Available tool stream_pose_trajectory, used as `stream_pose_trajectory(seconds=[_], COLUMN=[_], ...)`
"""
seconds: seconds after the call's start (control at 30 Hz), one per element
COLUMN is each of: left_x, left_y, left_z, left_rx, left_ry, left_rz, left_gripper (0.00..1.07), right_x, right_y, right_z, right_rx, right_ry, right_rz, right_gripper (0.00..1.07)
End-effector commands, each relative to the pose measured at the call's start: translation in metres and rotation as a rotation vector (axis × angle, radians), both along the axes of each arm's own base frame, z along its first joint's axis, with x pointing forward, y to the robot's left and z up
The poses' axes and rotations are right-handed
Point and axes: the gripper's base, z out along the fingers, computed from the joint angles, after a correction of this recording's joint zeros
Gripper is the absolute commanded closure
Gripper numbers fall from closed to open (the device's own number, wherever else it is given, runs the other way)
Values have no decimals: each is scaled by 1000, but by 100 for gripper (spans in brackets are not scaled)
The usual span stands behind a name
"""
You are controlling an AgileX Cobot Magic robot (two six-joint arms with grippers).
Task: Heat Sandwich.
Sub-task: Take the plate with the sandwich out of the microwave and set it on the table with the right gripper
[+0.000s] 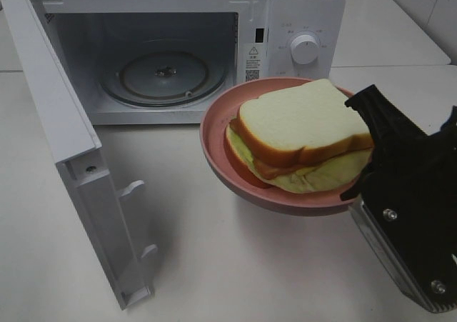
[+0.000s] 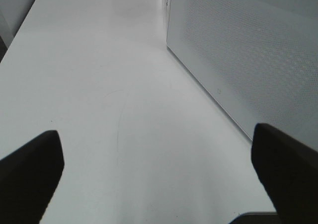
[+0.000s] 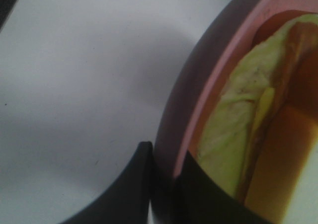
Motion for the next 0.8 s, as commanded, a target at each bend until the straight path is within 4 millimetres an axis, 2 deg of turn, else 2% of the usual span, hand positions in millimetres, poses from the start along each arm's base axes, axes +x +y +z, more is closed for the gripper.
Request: stream_pose_trajectory(seconds=[0.03,0.37,0.5,0.67,0.8], left_x=[-2,-2,-2,-2,-2], left_y=[0,0,0,0,0], left_z=[0,0,0,0,0], left_rx=[-1,-1,-1,-1,-1], left_ry=[-28,-28,-28,-28,-28], left_rz=[3,3,3,3,3], left_gripper=[9,9,9,9,9], right_x=[-6,-14,-12,-11,-10], right_y=[-7,-25,-33,-38,-47], right_z=[3,5,4,5,6], right_rx=[30,-1,-23,-34,-48], right_ry=[-31,-30,-32,-38,-57], right_rz=[-42,-174,-305,-383,-542], right_gripper=[106,106,106,106,106])
